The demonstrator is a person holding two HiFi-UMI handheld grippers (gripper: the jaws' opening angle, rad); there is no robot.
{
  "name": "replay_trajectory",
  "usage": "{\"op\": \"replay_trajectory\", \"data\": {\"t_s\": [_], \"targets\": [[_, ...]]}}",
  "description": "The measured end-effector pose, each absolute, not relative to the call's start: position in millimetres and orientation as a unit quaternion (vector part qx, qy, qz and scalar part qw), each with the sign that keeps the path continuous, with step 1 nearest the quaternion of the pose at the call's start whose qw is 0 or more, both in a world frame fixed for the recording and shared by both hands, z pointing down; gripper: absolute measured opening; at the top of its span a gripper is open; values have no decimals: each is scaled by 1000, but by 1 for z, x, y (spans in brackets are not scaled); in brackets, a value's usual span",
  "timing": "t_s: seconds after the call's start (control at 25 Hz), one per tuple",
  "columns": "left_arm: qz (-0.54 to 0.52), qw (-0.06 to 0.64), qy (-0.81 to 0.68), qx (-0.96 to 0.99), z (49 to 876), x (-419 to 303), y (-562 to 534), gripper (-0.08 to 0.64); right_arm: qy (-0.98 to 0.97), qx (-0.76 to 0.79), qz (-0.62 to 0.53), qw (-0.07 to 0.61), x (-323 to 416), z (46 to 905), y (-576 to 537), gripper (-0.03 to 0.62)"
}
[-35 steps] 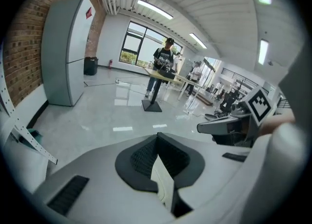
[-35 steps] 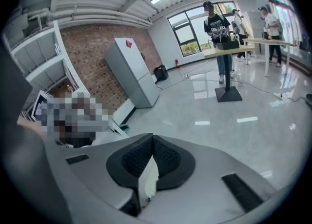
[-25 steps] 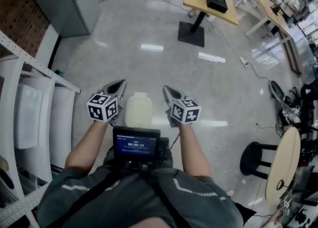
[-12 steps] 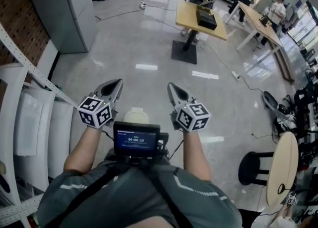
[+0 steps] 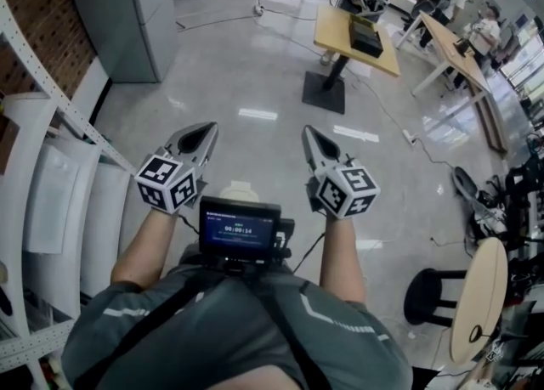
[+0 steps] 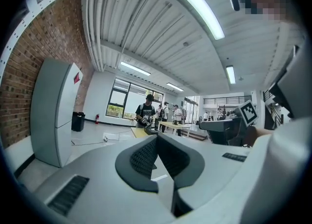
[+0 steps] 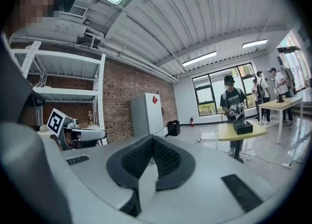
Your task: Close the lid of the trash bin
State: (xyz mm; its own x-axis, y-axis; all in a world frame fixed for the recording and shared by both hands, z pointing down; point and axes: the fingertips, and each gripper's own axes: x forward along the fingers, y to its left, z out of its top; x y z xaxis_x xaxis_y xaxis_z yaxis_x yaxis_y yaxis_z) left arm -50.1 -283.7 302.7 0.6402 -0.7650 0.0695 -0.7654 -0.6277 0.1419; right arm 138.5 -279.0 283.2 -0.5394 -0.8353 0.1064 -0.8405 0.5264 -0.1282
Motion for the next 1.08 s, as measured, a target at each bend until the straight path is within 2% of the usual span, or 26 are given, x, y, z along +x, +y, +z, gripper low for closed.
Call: {"op": "replay_trajectory", "data": {"t_s": [1.08], "targets": [[6, 90, -422, 902, 300, -48, -280, -5, -873, 480, 79, 23, 131, 275, -271, 8]]}}
